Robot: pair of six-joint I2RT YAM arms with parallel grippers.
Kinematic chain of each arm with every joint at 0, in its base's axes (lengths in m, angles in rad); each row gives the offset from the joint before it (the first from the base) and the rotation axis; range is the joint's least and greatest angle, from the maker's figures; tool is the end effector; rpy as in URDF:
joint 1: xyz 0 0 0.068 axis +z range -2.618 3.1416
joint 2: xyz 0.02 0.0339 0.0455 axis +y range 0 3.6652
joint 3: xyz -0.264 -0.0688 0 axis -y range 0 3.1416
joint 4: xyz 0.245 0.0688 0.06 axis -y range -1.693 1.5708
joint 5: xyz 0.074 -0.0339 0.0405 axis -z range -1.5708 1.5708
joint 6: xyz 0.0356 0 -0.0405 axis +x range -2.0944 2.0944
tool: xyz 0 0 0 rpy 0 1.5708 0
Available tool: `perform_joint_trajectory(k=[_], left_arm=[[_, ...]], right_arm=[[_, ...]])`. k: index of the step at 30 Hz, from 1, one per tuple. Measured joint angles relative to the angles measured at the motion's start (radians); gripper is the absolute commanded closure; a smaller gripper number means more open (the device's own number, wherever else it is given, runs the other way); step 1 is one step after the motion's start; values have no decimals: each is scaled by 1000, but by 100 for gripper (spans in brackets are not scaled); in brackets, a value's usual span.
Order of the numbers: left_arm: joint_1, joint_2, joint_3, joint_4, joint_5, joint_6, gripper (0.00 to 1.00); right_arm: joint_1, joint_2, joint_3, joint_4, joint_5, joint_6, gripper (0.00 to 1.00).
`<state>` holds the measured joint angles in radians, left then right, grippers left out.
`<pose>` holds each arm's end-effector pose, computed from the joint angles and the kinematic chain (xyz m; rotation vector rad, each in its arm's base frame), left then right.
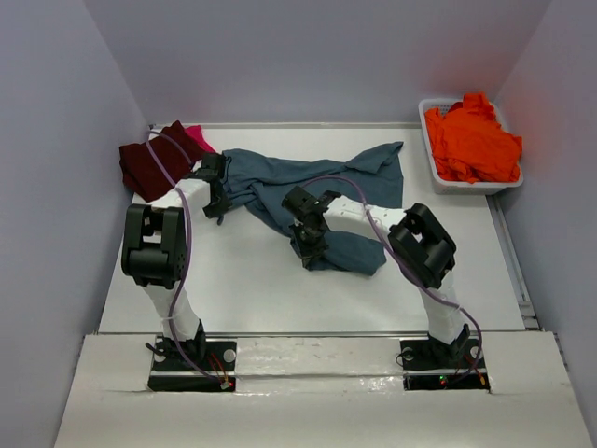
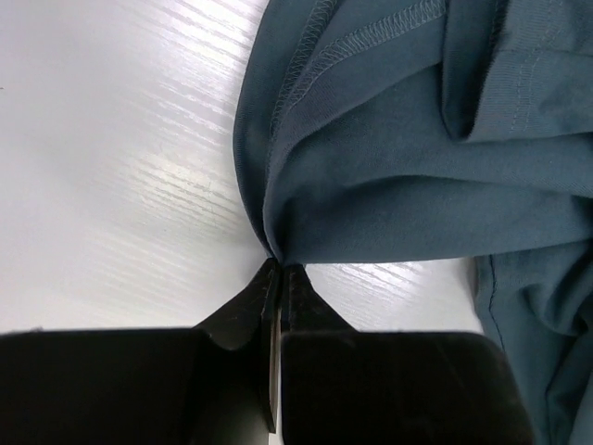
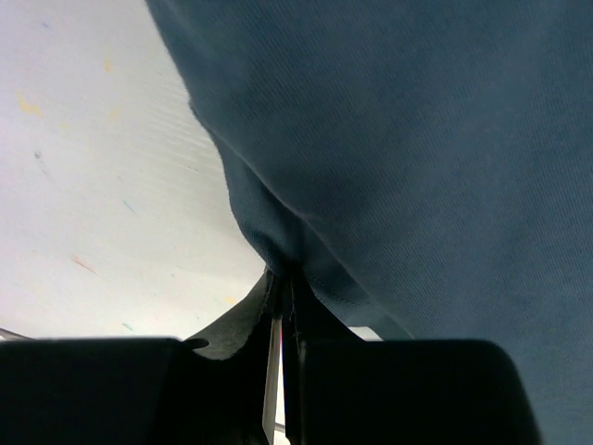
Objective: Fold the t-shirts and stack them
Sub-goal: Flatten the tshirt out
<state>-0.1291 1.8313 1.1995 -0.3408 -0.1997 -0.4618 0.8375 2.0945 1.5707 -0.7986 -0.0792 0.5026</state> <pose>0.3802 -0.0422 0.1823 -0.4928 2.4661 0.0152 0.2798 0.3148 0.1654 -0.5110 2.9346 0.3234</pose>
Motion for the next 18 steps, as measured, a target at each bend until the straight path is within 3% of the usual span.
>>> perform_joint_trajectory(k=[10,18], left_arm=[[0,-92,-2,-54,31,-17,94],[7,-166,88,-129,30,-13,94]], right_arm=[[0,-158,-31,-116,84,23,93],[0,-370,90,-279,152,50,93]])
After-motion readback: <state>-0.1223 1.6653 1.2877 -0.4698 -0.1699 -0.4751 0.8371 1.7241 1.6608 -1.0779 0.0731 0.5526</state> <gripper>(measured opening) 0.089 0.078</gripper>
